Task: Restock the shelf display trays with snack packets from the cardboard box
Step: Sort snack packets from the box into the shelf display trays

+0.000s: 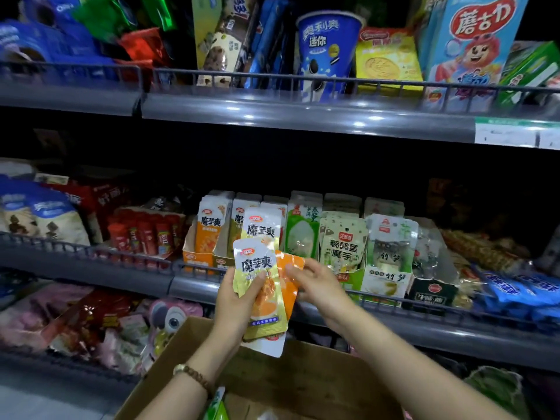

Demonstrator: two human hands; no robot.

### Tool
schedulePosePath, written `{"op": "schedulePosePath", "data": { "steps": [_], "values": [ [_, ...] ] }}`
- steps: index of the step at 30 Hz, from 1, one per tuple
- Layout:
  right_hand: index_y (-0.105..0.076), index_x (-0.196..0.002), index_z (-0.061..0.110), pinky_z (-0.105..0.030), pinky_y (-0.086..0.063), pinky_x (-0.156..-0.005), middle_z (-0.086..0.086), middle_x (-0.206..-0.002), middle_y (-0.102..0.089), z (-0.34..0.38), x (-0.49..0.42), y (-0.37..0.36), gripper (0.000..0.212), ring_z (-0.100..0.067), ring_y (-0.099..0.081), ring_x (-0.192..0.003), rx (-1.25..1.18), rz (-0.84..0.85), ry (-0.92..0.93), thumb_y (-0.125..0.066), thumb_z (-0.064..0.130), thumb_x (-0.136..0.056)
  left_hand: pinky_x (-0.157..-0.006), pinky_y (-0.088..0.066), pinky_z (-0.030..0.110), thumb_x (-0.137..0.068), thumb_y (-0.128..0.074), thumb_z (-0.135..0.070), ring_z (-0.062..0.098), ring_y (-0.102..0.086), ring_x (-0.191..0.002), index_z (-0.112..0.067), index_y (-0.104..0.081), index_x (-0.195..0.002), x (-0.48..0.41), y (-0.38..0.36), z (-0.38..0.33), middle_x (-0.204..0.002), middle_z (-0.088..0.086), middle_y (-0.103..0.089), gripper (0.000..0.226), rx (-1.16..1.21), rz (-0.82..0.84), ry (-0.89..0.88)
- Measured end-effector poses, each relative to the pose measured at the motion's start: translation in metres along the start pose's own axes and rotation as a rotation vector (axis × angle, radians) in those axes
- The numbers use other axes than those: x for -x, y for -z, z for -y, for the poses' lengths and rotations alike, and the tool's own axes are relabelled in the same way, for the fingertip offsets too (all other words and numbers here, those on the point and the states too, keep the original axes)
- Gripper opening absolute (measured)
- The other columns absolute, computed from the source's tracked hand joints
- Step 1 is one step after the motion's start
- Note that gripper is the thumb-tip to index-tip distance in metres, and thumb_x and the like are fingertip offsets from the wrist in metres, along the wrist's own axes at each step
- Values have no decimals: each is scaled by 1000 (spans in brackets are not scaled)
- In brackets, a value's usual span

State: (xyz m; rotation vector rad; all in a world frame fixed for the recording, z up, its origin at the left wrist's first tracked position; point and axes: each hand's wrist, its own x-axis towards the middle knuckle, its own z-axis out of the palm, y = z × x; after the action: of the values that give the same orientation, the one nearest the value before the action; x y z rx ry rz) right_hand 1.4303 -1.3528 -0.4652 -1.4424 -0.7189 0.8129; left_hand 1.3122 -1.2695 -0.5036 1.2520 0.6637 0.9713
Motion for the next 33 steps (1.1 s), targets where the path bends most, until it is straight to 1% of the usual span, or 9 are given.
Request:
{"op": "schedulePosePath", "data": {
  "steps": [2,10,13,15,18,21,24,27,33],
  "values": [
    [-59,-104,4,-18,-52,-53,-8,-89,-69,-4,6,-3,14,-11,-66,-68,3,-45,29,-54,12,-94,-73,-57,35,-86,-65,-26,19,-71,-85,-21,-61,-104,9,11,0,-96,0,-73,19,6,-1,32],
    [-58,-97,18,-43,-56,-82,-9,-88,-72,13,14,-3,9,-23,-70,-82,130,-91,104,-49,21,-97,-72,-55,34,-94,-55,-23,18,-70,-86,-27,-58,-105,18,76,-12,-100,-1,-71,13,-86,10,93],
    [-58,-96,19,-33,-58,-75,-3,-84,-71,17,19,-21,8,-16,-70,-77,131,-14,92,-51,20,-96,-66,-56,31,-96,-49,-21,18,-72,-83,-24,-57,-110,30,75,-15,-99,1,-74,16,-41,131,180],
    [-60,-96,15,-29,-58,-69,-1,-82,-71,15,19,-36,7,-16,-70,-75,164,-14,120,-55,19,-94,-75,-56,38,-98,-46,-23,21,-72,-85,-24,-57,-110,39,70,-18,-96,3,-74,17,50,192,248],
    [-62,-87,15,-41,-57,-76,-5,-84,-66,7,18,-53,5,-28,-68,-85,232,-119,205,-62,18,-90,-85,-54,47,-92,-55,-26,28,-70,-91,-22,-56,-112,51,66,-22,-101,7,-73,21,121,243,257],
    [-58,-90,15,-39,-57,-71,-5,-87,-64,0,21,-67,11,-27,-68,-83,152,-140,174,-67,20,-86,-69,-58,35,-85,-65,-18,24,-71,-88,-21,-56,-111,56,69,-23,-100,3,-74,28,112,178,182],
    [-54,-97,14,-25,-52,-66,-6,-97,-65,-12,26,-79,32,-17,-65,-80,166,1,34,-75,29,-78,-58,-55,28,-87,-64,-17,18,-71,-83,-25,-56,-107,48,77,-26,-101,1,-72,23,139,-4,114],
    [-62,-99,12,-18,-51,-59,-2,-94,-71,-18,33,-88,26,-9,-68,-72,177,159,-57,-75,22,-79,-58,-54,27,-87,-65,-18,13,-70,-81,-24,-53,-113,33,88,-33,-104,-2,-70,29,119,-103,52],
    [-68,-93,10,-40,-54,-80,-10,-91,-72,-6,2,-87,21,-24,-68,-79,32,-94,28,-77,9,-74,-59,-53,22,-92,-54,-2,11,-63,-81,-19,-46,-115,4,118,-44,-100,-2,-64,29,80,-101,18]
  ]
}}
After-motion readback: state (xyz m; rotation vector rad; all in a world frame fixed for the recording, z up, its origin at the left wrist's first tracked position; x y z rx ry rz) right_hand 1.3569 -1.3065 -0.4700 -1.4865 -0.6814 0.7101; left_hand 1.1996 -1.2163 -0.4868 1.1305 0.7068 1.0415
